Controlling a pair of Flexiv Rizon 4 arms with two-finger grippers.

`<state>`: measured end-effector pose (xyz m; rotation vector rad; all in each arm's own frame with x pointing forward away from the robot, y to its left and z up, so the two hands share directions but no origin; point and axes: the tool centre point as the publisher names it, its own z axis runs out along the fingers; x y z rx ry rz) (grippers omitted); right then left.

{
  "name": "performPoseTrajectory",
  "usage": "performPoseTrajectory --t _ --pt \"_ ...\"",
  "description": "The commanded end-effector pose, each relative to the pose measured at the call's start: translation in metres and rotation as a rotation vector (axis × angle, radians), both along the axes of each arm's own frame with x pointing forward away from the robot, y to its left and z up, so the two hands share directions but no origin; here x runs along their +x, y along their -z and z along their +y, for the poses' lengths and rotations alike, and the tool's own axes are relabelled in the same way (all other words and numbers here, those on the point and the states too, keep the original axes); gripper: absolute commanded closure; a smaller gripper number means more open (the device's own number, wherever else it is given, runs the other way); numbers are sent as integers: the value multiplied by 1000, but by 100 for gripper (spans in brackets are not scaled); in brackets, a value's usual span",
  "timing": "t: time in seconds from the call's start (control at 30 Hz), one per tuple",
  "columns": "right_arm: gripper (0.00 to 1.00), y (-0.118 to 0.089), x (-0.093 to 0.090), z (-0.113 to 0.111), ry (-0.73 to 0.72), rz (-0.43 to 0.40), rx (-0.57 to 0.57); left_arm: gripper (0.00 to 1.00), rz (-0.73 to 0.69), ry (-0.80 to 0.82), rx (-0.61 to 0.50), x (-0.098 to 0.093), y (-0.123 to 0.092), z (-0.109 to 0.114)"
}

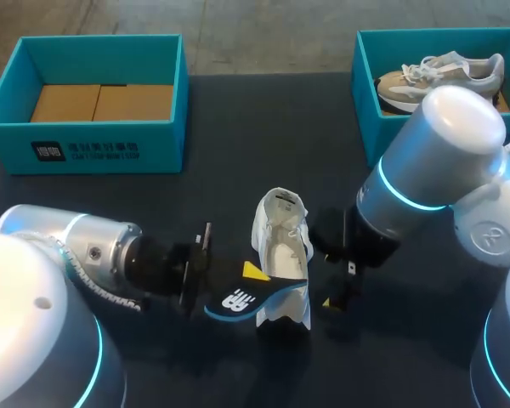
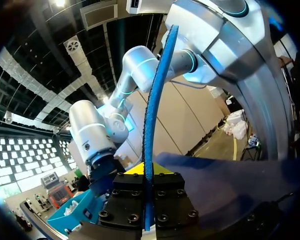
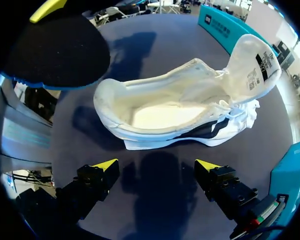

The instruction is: Take the shoe out of the shoebox, open the shoe tongue, remove and reinsert the insole, then place the shoe into the shoebox

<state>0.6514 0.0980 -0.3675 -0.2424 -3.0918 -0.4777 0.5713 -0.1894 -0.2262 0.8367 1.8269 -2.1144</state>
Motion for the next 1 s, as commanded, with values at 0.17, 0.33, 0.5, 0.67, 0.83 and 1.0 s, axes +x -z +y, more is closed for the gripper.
performPoseTrajectory --t 0.17,0.33,0.5,0.67,0.83,1.0 --pt "0 -3 -2 5 -23 -9 -17 100 0 -7 -4 6 9 -9" --pt "0 -5 -1 7 -51 -18 -34 100 -6 -9 -3 6 10 -10" --pt "0 -5 -1 7 -51 -18 -34 100 0 -7 -3 7 11 -10" --pt "0 -5 -1 7 -51 -18 -34 100 0 -7 -3 7 11 -10" --pt "0 -5 -1 7 -51 -18 -34 100 -7 -9 4 7 13 -10" --pt "0 -5 -1 7 -51 -18 -34 100 14 -21 4 14 20 -8"
